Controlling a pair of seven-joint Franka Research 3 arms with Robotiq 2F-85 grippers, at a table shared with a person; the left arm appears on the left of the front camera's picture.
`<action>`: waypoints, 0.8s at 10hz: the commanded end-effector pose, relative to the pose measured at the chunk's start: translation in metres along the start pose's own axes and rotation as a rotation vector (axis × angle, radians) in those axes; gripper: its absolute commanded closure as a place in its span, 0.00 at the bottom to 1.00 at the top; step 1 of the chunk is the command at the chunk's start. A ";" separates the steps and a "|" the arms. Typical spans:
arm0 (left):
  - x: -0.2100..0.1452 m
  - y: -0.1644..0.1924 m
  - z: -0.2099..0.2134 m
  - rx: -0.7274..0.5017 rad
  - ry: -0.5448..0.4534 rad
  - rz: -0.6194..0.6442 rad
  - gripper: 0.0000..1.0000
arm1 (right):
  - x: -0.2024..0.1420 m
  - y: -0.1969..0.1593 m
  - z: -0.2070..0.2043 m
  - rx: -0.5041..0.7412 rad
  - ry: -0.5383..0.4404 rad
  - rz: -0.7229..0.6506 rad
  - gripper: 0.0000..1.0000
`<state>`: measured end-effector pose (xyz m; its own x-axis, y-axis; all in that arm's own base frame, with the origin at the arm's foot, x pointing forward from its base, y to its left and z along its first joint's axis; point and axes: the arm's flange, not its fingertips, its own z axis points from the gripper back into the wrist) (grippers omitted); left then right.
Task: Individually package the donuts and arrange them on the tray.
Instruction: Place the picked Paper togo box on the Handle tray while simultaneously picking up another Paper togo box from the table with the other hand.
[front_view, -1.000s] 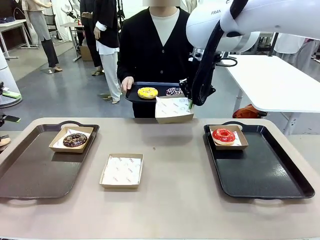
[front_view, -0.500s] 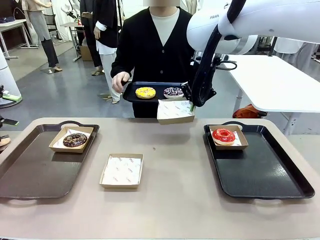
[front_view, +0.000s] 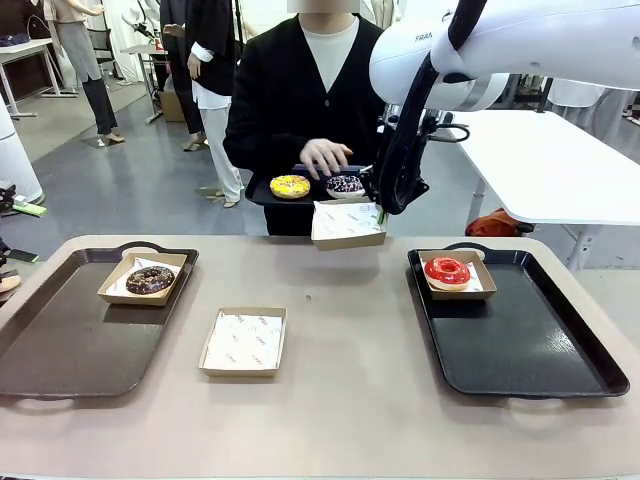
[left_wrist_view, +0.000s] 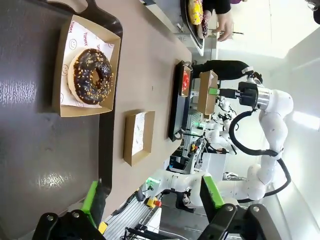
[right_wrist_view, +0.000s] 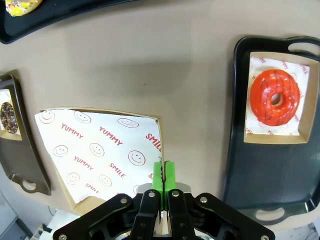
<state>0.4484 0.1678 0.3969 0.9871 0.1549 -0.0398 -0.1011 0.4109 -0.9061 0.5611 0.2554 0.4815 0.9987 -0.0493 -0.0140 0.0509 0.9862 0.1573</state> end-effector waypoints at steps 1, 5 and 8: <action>-0.001 -0.005 0.001 -0.011 -0.002 -0.008 0.00 | -0.002 -0.002 0.002 -0.001 -0.004 -0.002 1.00; -0.001 -0.005 0.001 -0.011 -0.002 -0.008 0.00 | -0.002 -0.002 0.002 -0.001 -0.004 -0.002 1.00; -0.001 -0.005 0.001 -0.011 -0.002 -0.008 0.00 | -0.002 -0.002 0.002 -0.001 -0.004 -0.002 1.00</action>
<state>0.4483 0.1677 0.3977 0.9872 0.1547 -0.0382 -0.0994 0.4109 -0.9062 0.5613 0.2548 0.4818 0.9986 -0.0503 -0.0134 0.0518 0.9862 0.1572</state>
